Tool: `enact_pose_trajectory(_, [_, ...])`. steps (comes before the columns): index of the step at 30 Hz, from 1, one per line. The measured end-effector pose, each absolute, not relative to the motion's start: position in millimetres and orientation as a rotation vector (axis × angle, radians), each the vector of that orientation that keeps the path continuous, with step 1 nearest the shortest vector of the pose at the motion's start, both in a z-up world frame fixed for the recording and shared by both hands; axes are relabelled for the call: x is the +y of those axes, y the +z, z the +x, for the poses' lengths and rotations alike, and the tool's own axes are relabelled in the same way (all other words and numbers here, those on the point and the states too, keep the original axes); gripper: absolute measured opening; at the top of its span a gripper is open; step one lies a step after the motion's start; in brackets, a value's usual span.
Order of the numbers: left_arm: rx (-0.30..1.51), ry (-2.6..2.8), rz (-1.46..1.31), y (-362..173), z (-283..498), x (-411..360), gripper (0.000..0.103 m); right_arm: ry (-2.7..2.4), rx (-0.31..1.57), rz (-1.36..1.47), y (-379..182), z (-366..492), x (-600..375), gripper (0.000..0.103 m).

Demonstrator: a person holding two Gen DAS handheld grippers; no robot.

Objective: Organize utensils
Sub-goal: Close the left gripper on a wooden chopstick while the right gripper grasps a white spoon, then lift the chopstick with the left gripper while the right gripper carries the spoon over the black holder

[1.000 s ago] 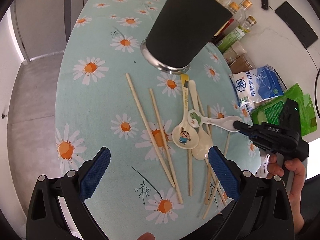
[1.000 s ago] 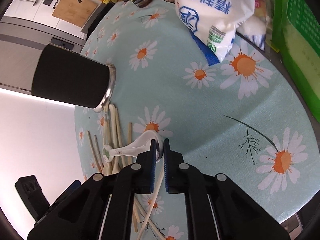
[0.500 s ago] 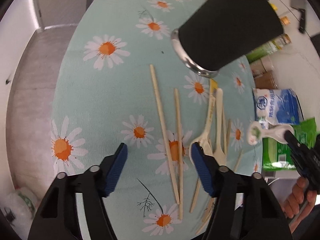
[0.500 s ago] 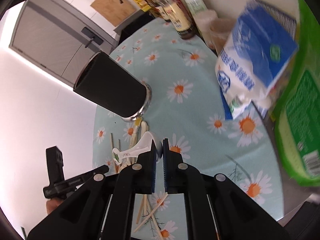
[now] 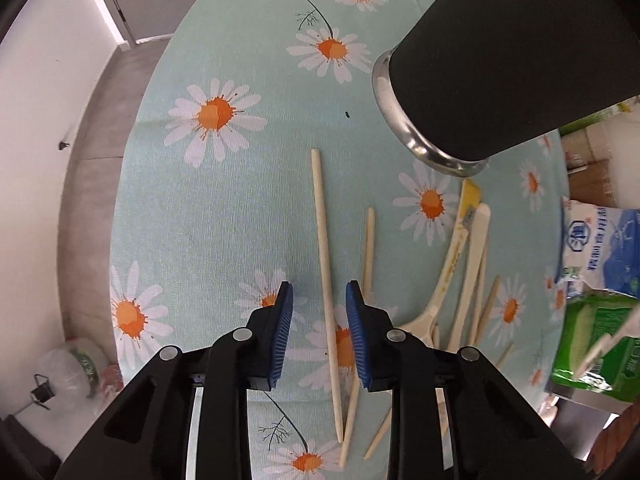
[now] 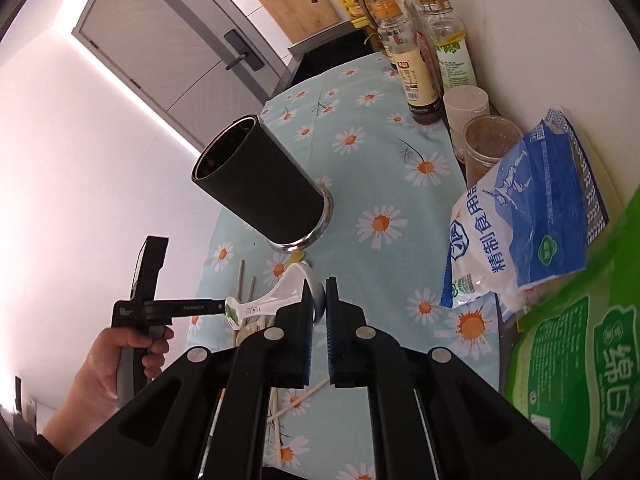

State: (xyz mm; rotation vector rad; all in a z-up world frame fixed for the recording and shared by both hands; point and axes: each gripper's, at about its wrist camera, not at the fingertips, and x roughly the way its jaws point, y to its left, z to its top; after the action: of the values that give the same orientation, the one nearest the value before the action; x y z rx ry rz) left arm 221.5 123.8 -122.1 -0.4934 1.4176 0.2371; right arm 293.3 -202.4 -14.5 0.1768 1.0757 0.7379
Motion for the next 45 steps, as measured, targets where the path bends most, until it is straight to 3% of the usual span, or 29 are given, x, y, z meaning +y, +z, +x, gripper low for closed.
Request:
enact_pose_trajectory(7, [1.450,0.335,-0.412,-122.7,233.2,113.7,0.005,0.824,1.077,0.138,-13.9,301.9,-199.4,0.007])
enact_pose_trajectory(20, [1.393,0.279,-0.465,-113.5,230.4,113.4,0.004,0.828,1.043,0.028,-7.3,304.0,-177.4,0.007])
enact_pose_trajectory(35, [1.125,0.037,-0.540,-64.9,196.5,137.2,0.004,0.682,1.003,-0.114,-3.5,290.1,-132.7,0.007])
enact_pose_trajectory(45, [0.926,-0.115,-0.486,-13.5,194.3,141.0,0.004,0.659,0.879,-0.235,34.9,281.4,-97.2,0.007])
